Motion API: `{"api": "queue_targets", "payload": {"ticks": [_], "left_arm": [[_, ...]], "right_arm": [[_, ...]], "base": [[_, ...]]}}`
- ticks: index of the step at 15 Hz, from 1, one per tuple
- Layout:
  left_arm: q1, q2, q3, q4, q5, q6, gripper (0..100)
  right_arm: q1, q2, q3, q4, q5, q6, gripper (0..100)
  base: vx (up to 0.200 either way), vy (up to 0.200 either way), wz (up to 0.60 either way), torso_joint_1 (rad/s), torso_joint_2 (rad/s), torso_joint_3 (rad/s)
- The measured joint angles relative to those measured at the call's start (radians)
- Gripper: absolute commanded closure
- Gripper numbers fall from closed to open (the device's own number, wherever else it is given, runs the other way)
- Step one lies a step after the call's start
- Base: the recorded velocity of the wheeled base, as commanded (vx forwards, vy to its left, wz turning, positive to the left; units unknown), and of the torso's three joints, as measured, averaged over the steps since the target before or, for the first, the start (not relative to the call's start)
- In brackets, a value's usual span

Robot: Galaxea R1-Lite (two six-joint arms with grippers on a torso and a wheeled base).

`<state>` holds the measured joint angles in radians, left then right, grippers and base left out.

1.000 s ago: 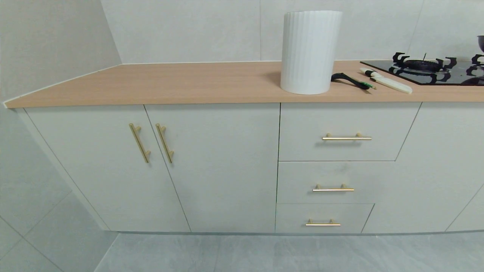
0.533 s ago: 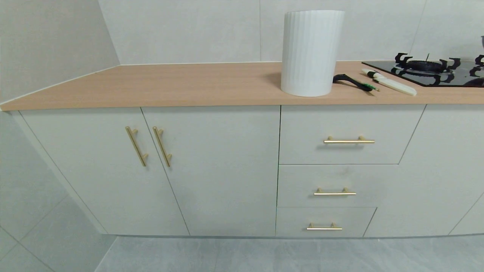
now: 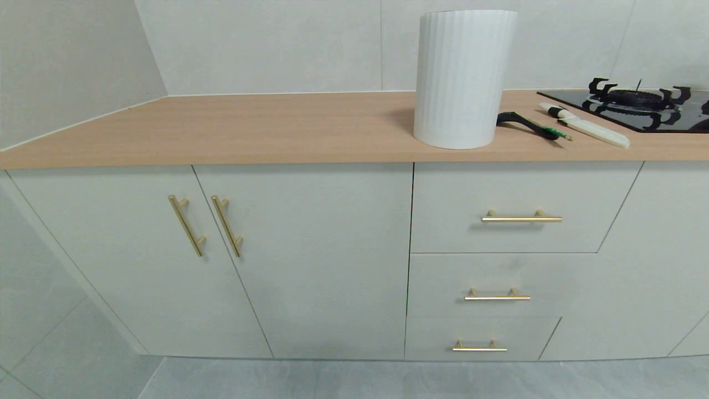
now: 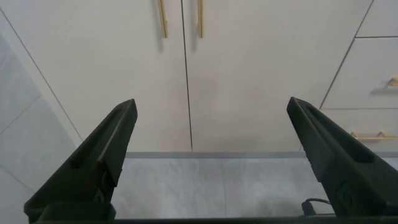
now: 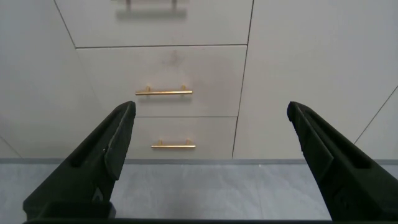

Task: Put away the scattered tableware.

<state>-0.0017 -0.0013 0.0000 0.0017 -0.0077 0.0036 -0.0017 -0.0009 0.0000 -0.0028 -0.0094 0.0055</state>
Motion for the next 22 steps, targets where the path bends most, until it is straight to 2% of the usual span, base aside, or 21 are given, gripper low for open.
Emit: {"api": "queue_targets", "payload": {"ticks": [22], "left_arm": [[0.0,0.0,0.0,0.0,0.0,0.001,0]], "right_arm": [[0.0,0.0,0.0,0.0,0.003,-0.01,0]], "base": [[0.0,0.0,0.0,0.0,0.0,0.0]]}}
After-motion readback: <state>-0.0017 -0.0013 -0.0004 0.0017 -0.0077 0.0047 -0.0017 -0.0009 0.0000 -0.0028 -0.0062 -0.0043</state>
